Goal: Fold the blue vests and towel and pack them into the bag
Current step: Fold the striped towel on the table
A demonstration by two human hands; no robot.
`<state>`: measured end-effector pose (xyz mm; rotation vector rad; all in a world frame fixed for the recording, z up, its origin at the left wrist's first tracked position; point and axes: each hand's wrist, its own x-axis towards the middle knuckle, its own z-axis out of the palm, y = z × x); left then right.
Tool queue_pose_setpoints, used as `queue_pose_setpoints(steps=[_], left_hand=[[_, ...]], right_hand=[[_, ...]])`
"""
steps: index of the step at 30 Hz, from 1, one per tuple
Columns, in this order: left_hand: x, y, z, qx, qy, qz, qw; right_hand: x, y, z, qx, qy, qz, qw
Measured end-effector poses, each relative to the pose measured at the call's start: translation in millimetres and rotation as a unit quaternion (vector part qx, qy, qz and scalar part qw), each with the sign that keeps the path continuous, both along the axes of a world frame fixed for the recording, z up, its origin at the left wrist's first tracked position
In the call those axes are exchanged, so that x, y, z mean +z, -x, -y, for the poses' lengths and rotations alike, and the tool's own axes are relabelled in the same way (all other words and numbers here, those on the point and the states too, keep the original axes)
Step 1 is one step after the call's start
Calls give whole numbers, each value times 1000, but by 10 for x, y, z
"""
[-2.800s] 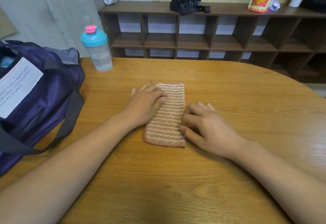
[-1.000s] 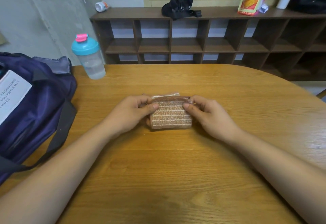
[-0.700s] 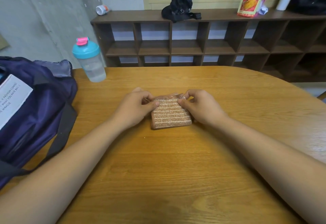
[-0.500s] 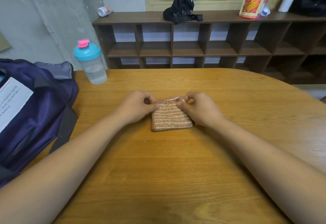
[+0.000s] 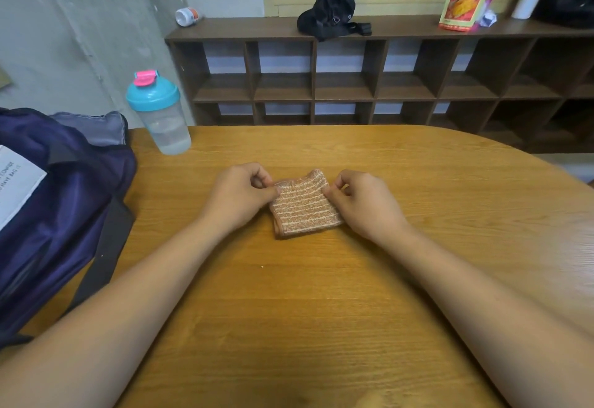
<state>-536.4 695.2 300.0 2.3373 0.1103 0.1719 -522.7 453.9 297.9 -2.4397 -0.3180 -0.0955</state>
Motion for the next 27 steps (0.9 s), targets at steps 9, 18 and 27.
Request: queue_pose_setpoints(steps=[9,18,27], left_hand=[[-46,34,79,10,-33,59,998],[-99,209,301,-179,-103,78,975],[-165,222,255,-217,-207,58,952]], right_hand=[[-59,6,-58,-30,25,29,999],[-65,25,-75,-36,29,43,998],[-102,64,-10,41,129,171,976]])
